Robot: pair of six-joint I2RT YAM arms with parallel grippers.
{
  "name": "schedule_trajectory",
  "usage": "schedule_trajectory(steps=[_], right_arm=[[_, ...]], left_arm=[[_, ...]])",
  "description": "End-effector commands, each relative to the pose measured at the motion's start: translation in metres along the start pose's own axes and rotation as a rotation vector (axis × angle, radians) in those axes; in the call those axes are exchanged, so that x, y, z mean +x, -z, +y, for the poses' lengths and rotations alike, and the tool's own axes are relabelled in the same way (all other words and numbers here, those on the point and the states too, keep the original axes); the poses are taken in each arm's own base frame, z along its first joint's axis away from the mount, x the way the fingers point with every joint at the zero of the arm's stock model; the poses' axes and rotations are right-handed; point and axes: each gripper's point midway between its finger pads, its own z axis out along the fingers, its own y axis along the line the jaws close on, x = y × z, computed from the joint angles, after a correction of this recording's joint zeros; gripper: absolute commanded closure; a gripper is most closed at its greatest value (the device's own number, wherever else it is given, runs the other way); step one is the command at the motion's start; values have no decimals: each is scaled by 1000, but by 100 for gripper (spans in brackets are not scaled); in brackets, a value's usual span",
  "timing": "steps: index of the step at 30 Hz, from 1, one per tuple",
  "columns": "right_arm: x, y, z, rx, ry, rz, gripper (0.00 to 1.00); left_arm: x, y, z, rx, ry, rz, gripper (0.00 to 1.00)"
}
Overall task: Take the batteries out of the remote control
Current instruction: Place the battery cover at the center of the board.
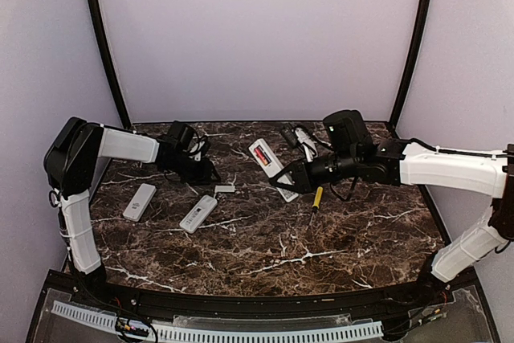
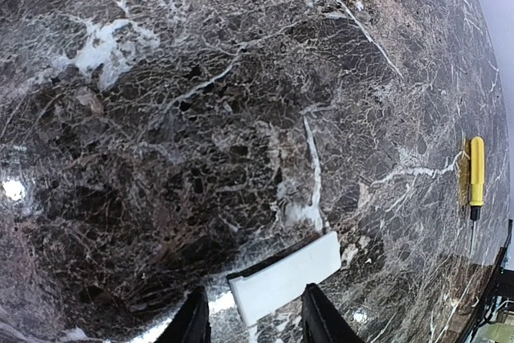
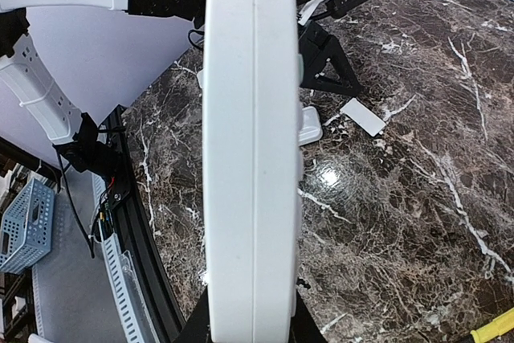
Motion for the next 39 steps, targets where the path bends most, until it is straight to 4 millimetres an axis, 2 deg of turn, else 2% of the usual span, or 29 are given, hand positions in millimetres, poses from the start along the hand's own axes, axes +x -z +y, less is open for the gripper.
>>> schedule_trajectory(steps=[1,2,3,4,5,7,8,9,10,11,12,13,14,16,18,21,23,27,31,32,35,39], right_arm=[[-18,10,11,-13,37,-75,100],[-18,10,11,-14,38,-78,100],[-18,11,12,-16,37,-78,100],[-18,12,13,-20,38,-81,100],[-18,12,13,-22,39,-83,100],[-19,15,15,-29,42,-92,100],[-20,16,15,-33,44,-99,100],[-21,16,16,-38,44,-104,100],[-22,17,16,-43,42,-108,100],[-23,18,15,-49,41,-112,100],[-24,20,14,-54,38,-115,100],[-25,22,12,-55,36,-119,100],[-27,25,11,-59,34,-124,100],[-28,30,10,-82,28,-129,100],[-31,35,9,-108,23,-137,100],[-35,40,8,-131,19,-145,100],[-37,42,8,-134,18,-150,100],[-42,42,13,-162,3,-171,100],[-53,42,29,-175,15,-250,100],[-55,43,35,-179,27,-271,100],[-62,45,50,-199,42,-327,100],[-68,49,61,-248,35,-395,100]], left_arm=[[-9,9,2,-29,-21,-32,61],[-6,11,2,-29,-21,-39,59],[-16,20,-4,-19,-33,-84,57],[-13,23,-4,-19,-35,-91,54],[-23,36,-13,-7,-54,-139,52],[-27,54,-20,1,-76,-192,42],[-37,71,-30,14,-99,-244,40],[-37,77,-31,12,-105,-258,34],[-43,95,-39,18,-110,-303,31],[-43,102,-43,26,-112,-317,26],[-49,124,-57,64,-123,-366,24],[-49,133,-63,86,-128,-381,19],[-52,155,-81,141,-146,-423,17],[-52,184,-104,220,-185,-459,12],[-48,208,-127,303,-238,-471,10],[-36,233,-155,420,-312,-454,10],[-25,241,-171,491,-347,-427,10],[2,242,-208,587,-410,-388,10],[13,249,-247,725,-431,-438,10],[15,246,-249,740,-418,-441,10],[16,258,-268,851,-390,-503,10],[21,254,-279,906,-390,-498,10]])
